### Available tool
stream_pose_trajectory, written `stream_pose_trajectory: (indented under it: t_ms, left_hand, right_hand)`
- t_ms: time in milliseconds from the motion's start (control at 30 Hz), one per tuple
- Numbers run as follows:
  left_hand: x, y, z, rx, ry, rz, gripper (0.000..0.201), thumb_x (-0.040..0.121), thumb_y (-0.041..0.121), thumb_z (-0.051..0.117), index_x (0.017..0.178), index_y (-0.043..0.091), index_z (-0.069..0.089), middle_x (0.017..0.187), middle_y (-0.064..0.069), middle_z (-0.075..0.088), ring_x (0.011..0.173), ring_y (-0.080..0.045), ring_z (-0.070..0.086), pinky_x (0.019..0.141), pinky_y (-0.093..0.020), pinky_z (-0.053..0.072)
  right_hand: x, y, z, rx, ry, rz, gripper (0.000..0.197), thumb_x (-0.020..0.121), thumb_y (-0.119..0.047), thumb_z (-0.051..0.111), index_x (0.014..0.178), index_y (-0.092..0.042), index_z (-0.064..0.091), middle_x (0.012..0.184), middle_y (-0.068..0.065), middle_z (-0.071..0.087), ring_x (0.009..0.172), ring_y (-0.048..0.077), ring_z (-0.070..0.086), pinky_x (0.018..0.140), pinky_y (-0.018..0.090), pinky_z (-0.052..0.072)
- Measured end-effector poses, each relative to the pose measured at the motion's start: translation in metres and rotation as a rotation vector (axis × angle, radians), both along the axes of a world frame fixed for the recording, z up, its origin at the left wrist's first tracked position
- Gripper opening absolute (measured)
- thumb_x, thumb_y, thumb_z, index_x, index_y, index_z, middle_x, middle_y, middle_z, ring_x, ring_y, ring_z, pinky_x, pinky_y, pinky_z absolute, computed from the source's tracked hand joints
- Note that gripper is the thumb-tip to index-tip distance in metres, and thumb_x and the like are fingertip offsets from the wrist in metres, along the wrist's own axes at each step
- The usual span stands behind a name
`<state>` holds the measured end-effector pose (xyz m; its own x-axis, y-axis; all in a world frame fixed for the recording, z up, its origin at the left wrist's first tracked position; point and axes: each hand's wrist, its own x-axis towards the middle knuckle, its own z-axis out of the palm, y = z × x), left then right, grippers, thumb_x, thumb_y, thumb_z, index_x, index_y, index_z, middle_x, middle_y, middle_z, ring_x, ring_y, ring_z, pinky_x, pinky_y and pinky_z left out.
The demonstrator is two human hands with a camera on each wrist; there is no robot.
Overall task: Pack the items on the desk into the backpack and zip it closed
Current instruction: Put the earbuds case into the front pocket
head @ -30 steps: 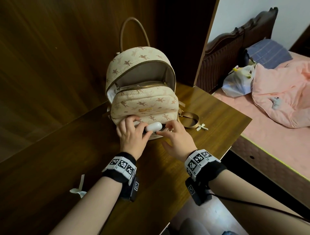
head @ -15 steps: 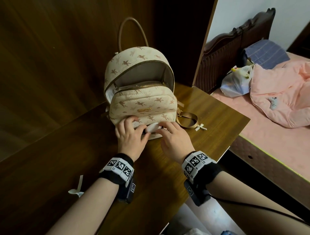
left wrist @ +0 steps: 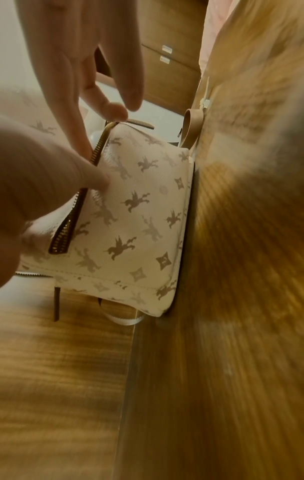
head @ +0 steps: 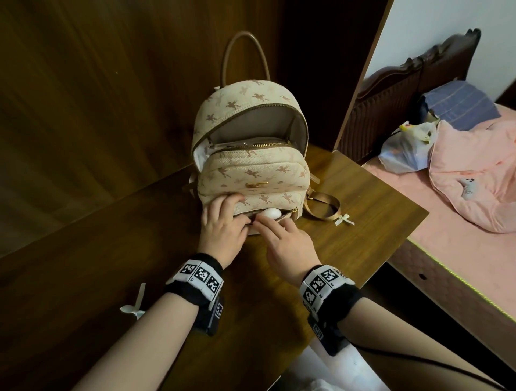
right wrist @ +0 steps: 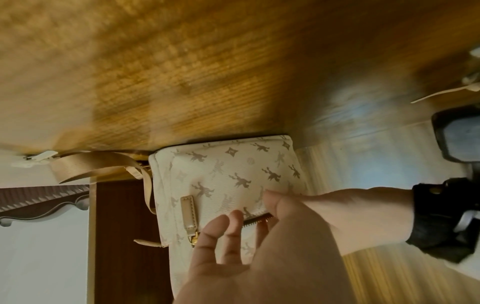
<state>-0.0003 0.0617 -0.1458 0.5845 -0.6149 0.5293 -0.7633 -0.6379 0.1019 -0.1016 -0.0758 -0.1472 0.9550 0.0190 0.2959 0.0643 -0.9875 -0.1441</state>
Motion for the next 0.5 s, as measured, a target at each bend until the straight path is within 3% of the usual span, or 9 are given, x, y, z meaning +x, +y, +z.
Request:
stream_pose_trajectory:
  t_ms: [100,233,400,500]
  left_hand:
    - [0.001,0.001,-0.002,-0.006,-0.016,-0.018,0.009,0.072,0.024,0.077,0.074,0.021,0.069,0.124,-0.001,0.051,0.116,-0.026,0.039,0.098,-0.045,0.032]
    - [0.002,0.002,-0.001,-0.011,-0.02,-0.03,0.011,0.073,0.027,0.078,0.075,0.021,0.07,0.121,-0.004,0.055,0.115,-0.027,0.04,0.099,-0.043,0.029]
    - [0.002,0.001,-0.006,-0.006,-0.018,-0.028,0.009,0.077,0.028,0.073,0.076,0.02,0.069,0.124,-0.003,0.05,0.117,-0.027,0.038,0.1,-0.046,0.031]
    - [0.002,0.001,-0.008,-0.001,-0.027,-0.039,0.009,0.078,0.028,0.071,0.076,0.02,0.068,0.126,-0.003,0.047,0.118,-0.028,0.038,0.1,-0.046,0.031]
  right_hand:
    - [-0.001,-0.007,0.0,-0.034,-0.008,-0.01,0.055,0.073,-0.018,0.046,0.127,-0.014,0.056,0.132,0.0,0.057,0.097,0.029,0.056,0.064,0.038,0.054]
    - [-0.003,-0.024,0.0,0.045,0.012,-0.039,0.053,0.076,-0.02,0.041,0.126,-0.013,0.056,0.13,0.003,0.059,0.097,0.03,0.057,0.07,0.042,0.054]
    - [-0.005,-0.024,0.003,0.093,0.016,0.006,0.061,0.068,-0.01,0.067,0.128,-0.014,0.054,0.129,0.003,0.059,0.087,0.026,0.059,0.066,0.037,0.056]
    - [-0.007,-0.019,-0.001,0.127,0.048,-0.031,0.069,0.065,-0.008,0.072,0.13,-0.018,0.051,0.13,0.0,0.057,0.09,0.025,0.061,0.065,0.035,0.057]
